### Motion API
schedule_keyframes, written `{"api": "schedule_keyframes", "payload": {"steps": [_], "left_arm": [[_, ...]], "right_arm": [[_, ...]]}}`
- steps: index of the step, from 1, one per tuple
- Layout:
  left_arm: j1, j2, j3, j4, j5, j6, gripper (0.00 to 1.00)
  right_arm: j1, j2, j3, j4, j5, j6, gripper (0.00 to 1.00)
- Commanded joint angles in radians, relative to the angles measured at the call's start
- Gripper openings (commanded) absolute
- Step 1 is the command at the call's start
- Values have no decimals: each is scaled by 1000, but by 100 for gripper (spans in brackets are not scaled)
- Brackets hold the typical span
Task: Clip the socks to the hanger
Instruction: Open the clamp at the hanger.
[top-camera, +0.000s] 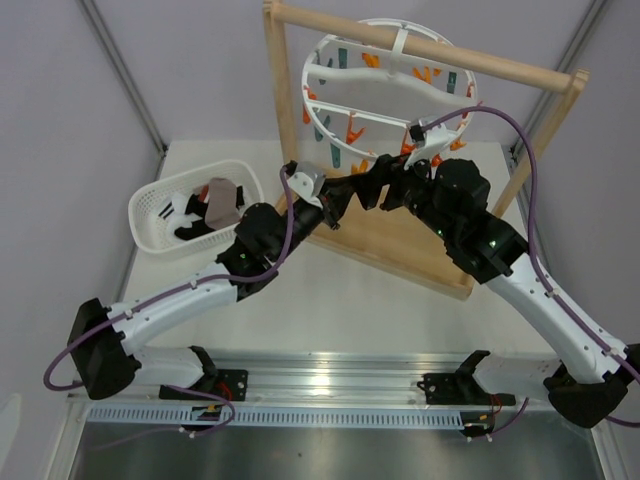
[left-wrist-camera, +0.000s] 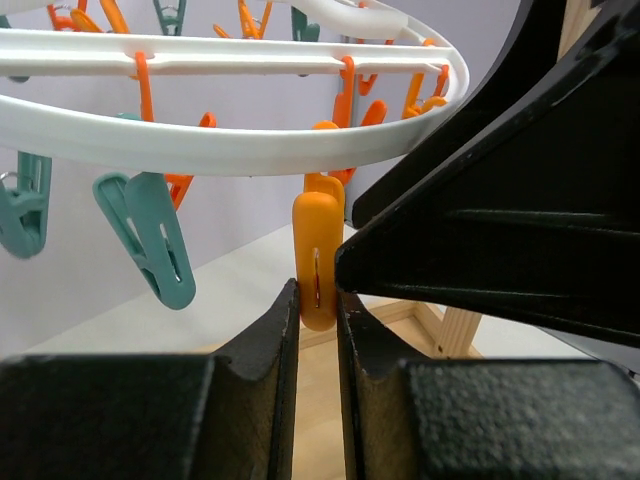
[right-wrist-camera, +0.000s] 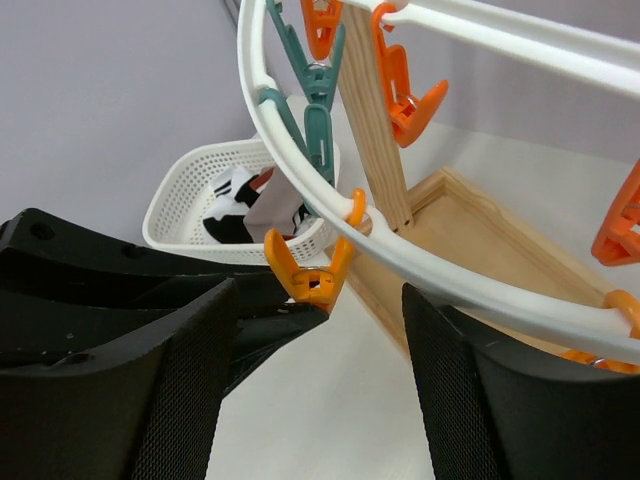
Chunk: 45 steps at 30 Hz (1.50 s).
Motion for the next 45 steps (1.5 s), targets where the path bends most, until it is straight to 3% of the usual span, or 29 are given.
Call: {"api": "schedule_keyframes", "payload": {"steps": [1, 18, 26, 33, 41, 45], "left_arm": [[-9, -40, 26, 34, 39, -1, 1], [-9, -53, 45, -32, 64, -15, 1], [-9, -46, 49, -40, 70, -31, 1], [-9, -50, 40, -46, 76, -38, 1], [-9, -61, 34, -55, 77, -38, 1], [-9, -69, 20, -55, 73, -40, 1]], "right_arm": [[-9, -34, -27, 105, 32, 55, 69], [18, 6, -27, 202, 21, 95, 66], [54, 8, -56, 268, 95, 104, 65], [55, -2, -93, 299, 136, 113, 59], [54, -5, -108, 346, 161, 118, 42], [55, -5, -110, 345, 167, 121, 26]]}}
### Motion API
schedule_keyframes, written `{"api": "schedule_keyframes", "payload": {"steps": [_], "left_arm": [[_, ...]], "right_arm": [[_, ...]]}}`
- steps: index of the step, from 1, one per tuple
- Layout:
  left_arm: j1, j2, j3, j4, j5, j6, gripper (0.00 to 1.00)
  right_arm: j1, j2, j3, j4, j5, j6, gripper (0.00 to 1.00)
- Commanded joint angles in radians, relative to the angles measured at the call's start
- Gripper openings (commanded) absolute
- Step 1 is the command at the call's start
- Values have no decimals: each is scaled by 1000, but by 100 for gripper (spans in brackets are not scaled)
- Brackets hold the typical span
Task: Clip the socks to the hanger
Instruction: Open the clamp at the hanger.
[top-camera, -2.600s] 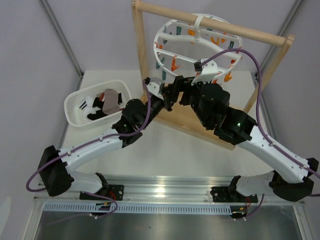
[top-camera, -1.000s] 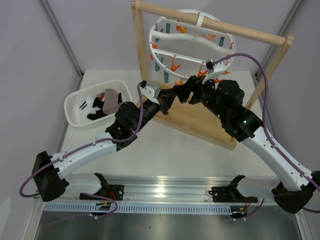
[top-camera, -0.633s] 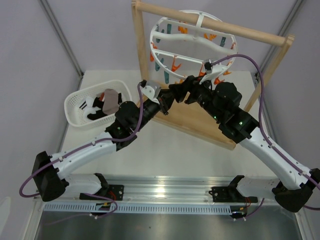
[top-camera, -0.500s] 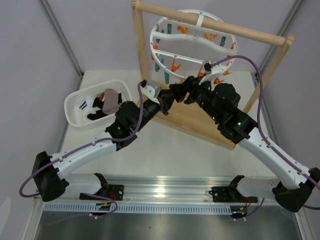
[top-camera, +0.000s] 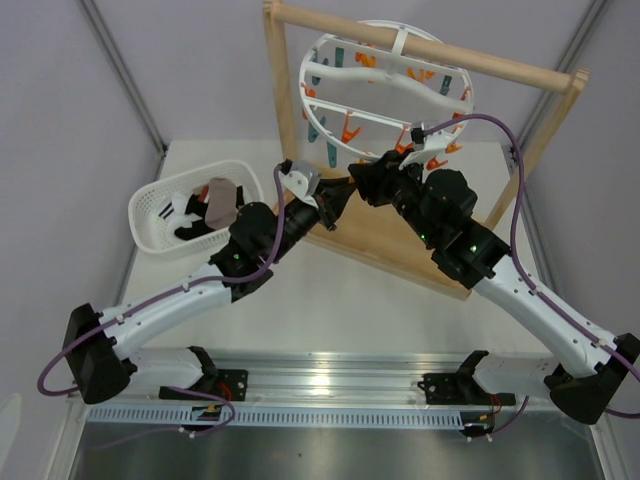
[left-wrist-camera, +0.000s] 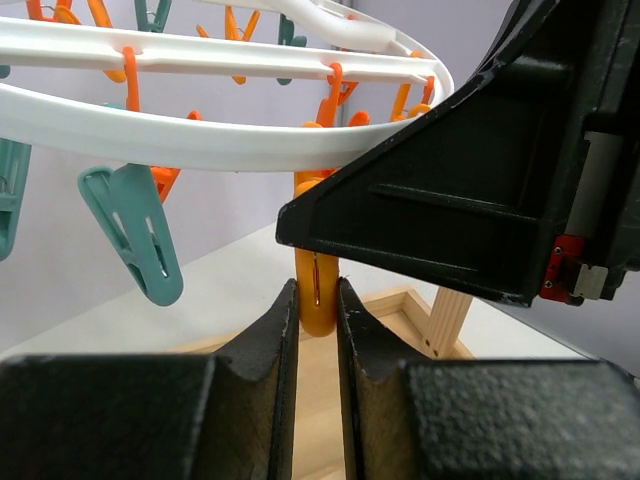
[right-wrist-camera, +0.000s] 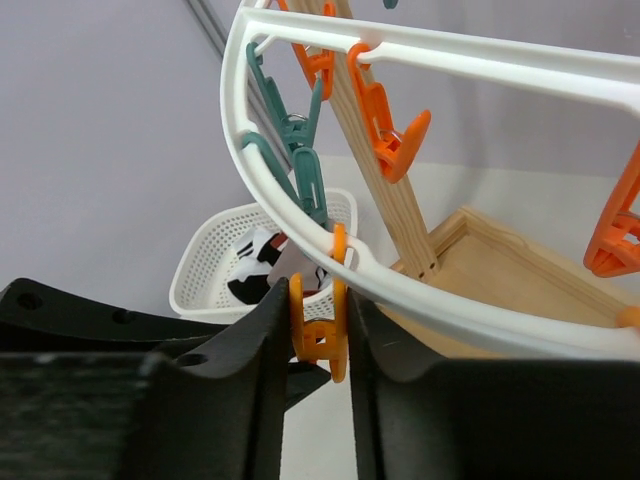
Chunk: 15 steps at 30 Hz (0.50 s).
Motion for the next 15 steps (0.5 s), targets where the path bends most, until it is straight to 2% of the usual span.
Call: {"api": "schedule_keyframes", "payload": {"steps": [1, 4, 6, 7, 8, 10, 11, 13, 14, 15], "left_arm": [[-10, -37, 8, 0, 44, -10, 1], [-10, -46, 6, -20, 37, -13, 1], [-10, -58, -3, -34, 29, -23, 13], [-10, -66, -5, -38, 12, -27, 22], [-10, -75, -6, -46, 4, -32, 39], [-10, -104, -11, -77, -32, -50, 54], [-10, -115, -14, -90, -45, -53, 69], [-8, -152, 6, -167, -78, -72, 80], [-8, -162, 9, -199, -115, -78, 90], [-7, -173, 24, -234, -134, -84, 94]], "right_arm": [[-3, -9, 6, 105, 35, 12, 23], [-3, -9, 1, 97, 45, 20, 14], [-4, -11, -6, 96, 52, 30, 7], [-3, -14, -8, 94, 55, 35, 4], [-4, -15, -12, 93, 68, 41, 1], [-4, -20, -23, 93, 81, 53, 0], [-3, -22, -28, 93, 91, 56, 0], [-3, -23, -35, 93, 103, 67, 0], [-3, -26, -38, 93, 109, 67, 0], [-3, -26, -43, 96, 120, 67, 0]]}}
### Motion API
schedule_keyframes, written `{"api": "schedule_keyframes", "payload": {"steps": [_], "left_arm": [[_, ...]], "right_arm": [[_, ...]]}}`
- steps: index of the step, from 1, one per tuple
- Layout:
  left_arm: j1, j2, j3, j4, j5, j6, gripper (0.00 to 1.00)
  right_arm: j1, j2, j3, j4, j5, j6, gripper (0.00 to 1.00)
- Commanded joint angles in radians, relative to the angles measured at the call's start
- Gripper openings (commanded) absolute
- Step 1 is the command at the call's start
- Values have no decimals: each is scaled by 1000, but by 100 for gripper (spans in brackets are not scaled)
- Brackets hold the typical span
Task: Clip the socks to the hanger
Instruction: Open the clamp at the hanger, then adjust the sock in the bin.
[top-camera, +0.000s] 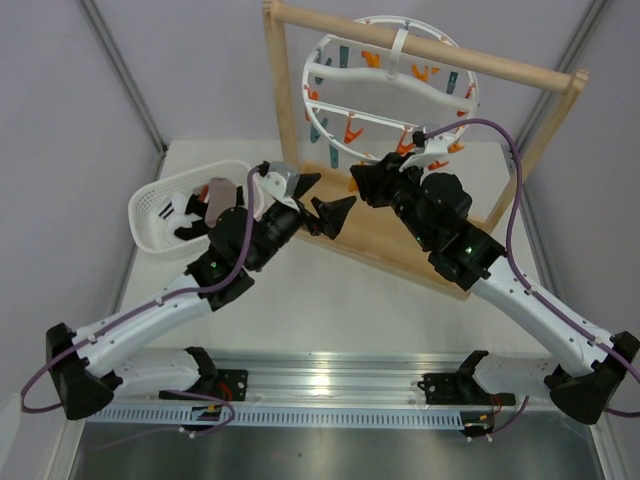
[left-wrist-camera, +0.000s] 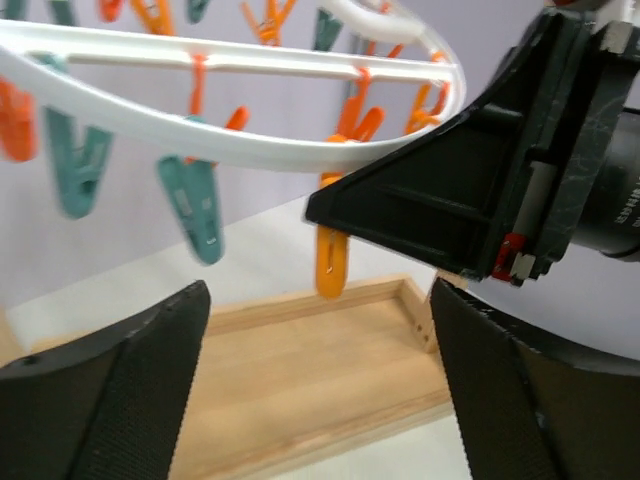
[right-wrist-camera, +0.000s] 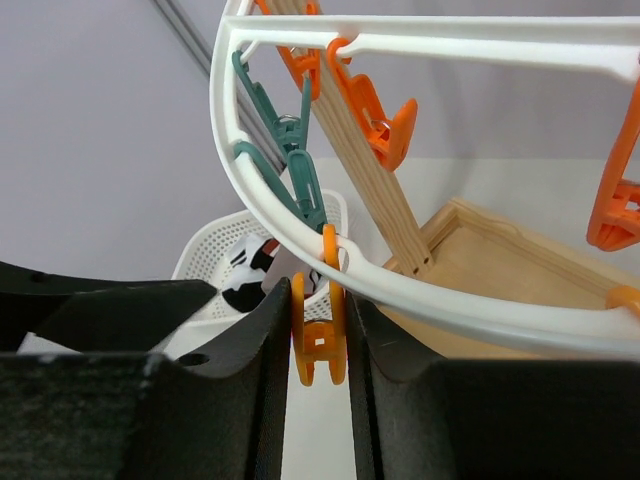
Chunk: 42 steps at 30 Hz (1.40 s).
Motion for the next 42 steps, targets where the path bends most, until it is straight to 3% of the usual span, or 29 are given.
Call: {"api": "schedule_keyframes", "payload": {"steps": [1, 4, 6, 10, 12, 16, 23, 28, 36, 42], "left_arm": [[-2, -82, 34, -169, -104, -55, 96], [13, -131, 68, -296, -188, -124, 99], [62, -146, 87, -474, -227, -215, 99], [220, -160, 97, -737, -190, -372, 99], [328, -136, 98, -845, -135, -410, 99], [421, -27, 155, -959, -154, -408, 99], [587, 217, 293, -990, -242, -401, 100], [693, 395, 411, -986, -227, -389, 99], [816, 634, 512, -964, -162, -379, 85], [863, 746, 608, -982, -165, -356, 82]], "right_arm": [[-3, -26, -10, 68, 68, 22, 0], [-6, -29, -15, 64, 75, 22, 0], [-6, -30, -16, 61, 78, 20, 0], [-7, -37, -15, 54, 66, 14, 0], [-7, -38, -15, 47, 65, 8, 0], [-7, -41, -15, 47, 42, -1, 0], [-7, -67, -38, 18, 9, -7, 0], [-7, -83, -56, 22, -9, -6, 0], [-7, -95, -61, 13, -21, -15, 0], [-6, -98, -58, 11, -41, -13, 0]]}}
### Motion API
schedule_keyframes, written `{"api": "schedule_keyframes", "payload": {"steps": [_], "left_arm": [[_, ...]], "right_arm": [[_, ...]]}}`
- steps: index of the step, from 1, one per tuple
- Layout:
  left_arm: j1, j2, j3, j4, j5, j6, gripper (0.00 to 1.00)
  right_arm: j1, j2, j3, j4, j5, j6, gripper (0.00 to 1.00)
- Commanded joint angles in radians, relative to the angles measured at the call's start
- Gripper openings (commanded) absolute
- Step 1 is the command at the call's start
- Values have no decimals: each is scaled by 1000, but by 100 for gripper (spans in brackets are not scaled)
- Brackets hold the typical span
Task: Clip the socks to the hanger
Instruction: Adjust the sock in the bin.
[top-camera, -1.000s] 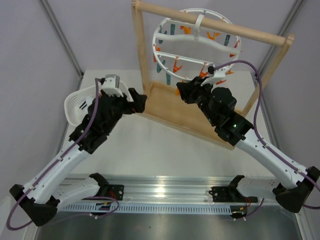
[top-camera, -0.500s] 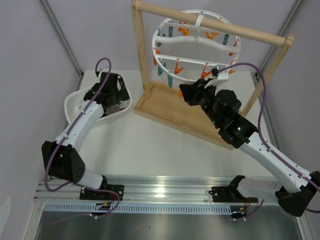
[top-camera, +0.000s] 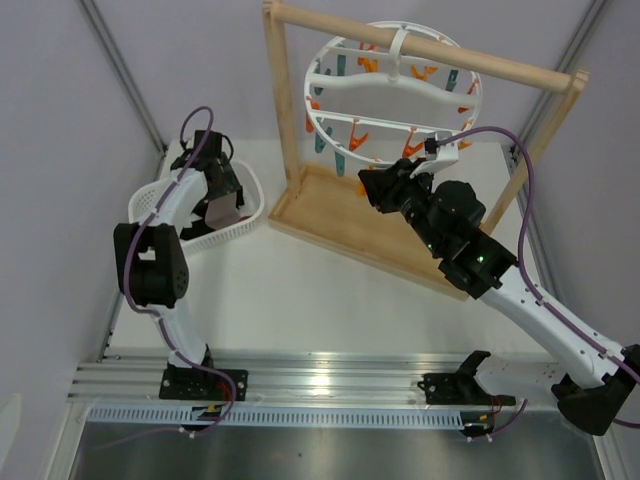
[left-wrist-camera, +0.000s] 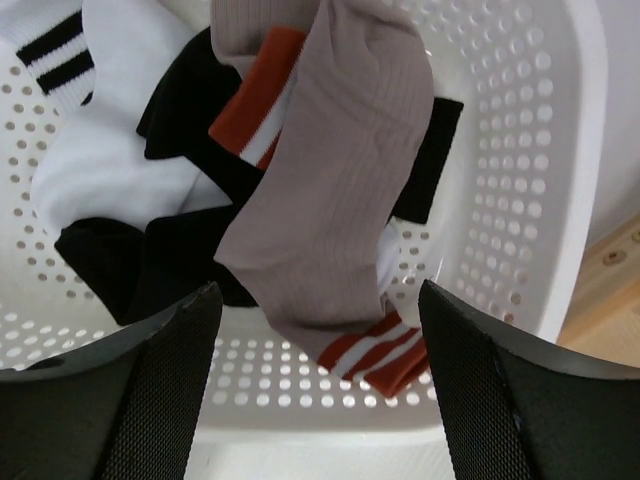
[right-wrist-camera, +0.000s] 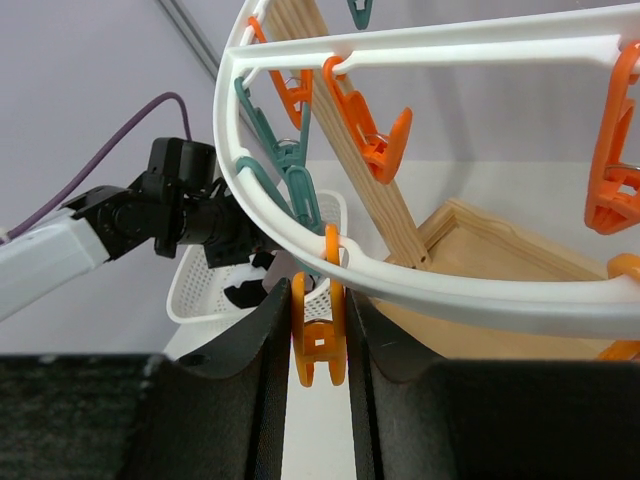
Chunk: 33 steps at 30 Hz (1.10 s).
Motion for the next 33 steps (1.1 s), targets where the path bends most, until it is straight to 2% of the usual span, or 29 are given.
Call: {"api": "schedule_keyframes", "payload": {"steps": [1, 11, 24, 33], "left_arm": [[31, 50, 96, 1, 17, 23, 82], [100, 170, 166, 10, 145, 91, 69], [128, 251, 226, -1, 177, 141, 67], [134, 290, 232, -19, 180, 135, 57]], "right_arm": [[1, -26, 0, 8, -23, -10, 0], [1, -28, 2, -4, -16, -11, 1], [7, -14, 11, -8, -23, 1, 2], [10, -11, 11, -4, -11, 4, 2]]}}
